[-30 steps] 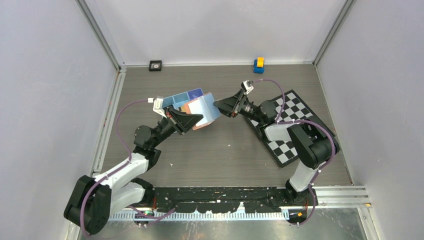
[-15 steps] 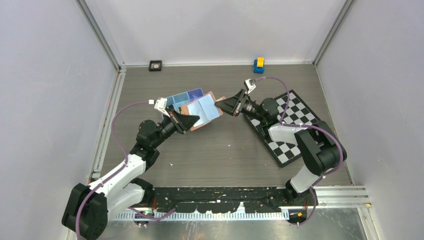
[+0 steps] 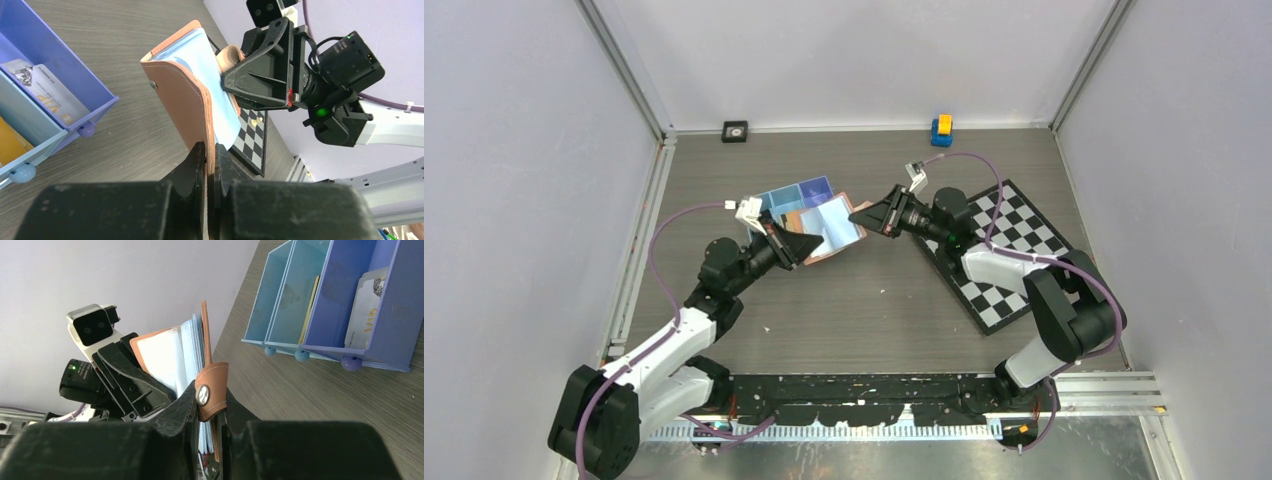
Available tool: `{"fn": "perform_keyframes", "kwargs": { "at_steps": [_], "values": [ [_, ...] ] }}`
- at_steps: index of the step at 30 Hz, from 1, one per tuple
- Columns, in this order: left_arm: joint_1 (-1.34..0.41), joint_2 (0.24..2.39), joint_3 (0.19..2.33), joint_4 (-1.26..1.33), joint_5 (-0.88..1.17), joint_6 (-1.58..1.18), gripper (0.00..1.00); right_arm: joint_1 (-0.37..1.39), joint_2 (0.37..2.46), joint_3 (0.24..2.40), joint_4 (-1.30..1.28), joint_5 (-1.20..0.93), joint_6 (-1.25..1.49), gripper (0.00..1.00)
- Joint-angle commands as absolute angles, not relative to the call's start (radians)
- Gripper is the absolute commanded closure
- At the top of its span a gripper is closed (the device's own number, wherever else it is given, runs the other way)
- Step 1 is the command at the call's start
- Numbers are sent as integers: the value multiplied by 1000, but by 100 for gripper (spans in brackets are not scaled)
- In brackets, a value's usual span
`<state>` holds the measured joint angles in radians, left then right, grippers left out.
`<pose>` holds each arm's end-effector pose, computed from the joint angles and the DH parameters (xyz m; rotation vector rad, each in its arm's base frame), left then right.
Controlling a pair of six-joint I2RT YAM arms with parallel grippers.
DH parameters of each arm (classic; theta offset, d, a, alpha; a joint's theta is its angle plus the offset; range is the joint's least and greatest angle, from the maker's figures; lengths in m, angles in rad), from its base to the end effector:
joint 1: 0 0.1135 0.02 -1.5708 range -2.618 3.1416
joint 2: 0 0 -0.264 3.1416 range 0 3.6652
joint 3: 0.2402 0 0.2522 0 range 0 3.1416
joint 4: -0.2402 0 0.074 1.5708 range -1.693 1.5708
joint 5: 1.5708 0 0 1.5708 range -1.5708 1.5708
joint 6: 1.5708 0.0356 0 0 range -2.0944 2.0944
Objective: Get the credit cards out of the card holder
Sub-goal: Remove the credit card from the card holder.
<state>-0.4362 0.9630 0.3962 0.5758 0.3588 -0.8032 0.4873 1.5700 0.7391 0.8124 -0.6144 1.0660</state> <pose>0.1900 -0.1024 0.2503 -0.0043 1.7058 -1.2311 0.2840 0.1737 0.2351 -0.0234 1.8677 1.6306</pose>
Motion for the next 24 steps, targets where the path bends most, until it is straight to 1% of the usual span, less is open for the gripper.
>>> {"fn": "perform_keyframes", "kwargs": {
  "at_steps": [1, 4, 5, 7, 8, 9, 11, 13, 17, 20, 24],
  "values": [
    [-436, 965, 450, 613, 363, -782, 100, 522, 1525, 801, 703, -616, 955, 85],
    [-436, 989, 466, 586, 369, -775, 99, 554, 1519, 835, 601, -611, 886, 88],
    [-436, 997, 475, 570, 368, -771, 94, 565, 1514, 843, 577, -604, 862, 90],
    [-436, 1018, 496, 517, 351, -765, 75, 581, 1502, 847, 559, -586, 841, 96],
    [-436, 1025, 503, 485, 341, -763, 62, 583, 1496, 836, 564, -579, 840, 99],
    [-436, 1034, 506, 472, 334, -762, 53, 583, 1487, 827, 579, -572, 843, 99],
    [-436, 1050, 505, 470, 328, -777, 37, 583, 1473, 807, 617, -568, 860, 99],
    [-436, 1064, 504, 482, 333, -793, 27, 591, 1468, 803, 638, -572, 862, 100],
    [-436, 1079, 501, 486, 330, -812, 12, 618, 1461, 809, 625, -568, 828, 100],
    [-436, 1082, 499, 481, 314, -822, 3, 636, 1454, 811, 612, -566, 798, 99],
    [-436, 1071, 489, 474, 290, -828, 1, 657, 1448, 809, 610, -561, 776, 99]
  ]
}}
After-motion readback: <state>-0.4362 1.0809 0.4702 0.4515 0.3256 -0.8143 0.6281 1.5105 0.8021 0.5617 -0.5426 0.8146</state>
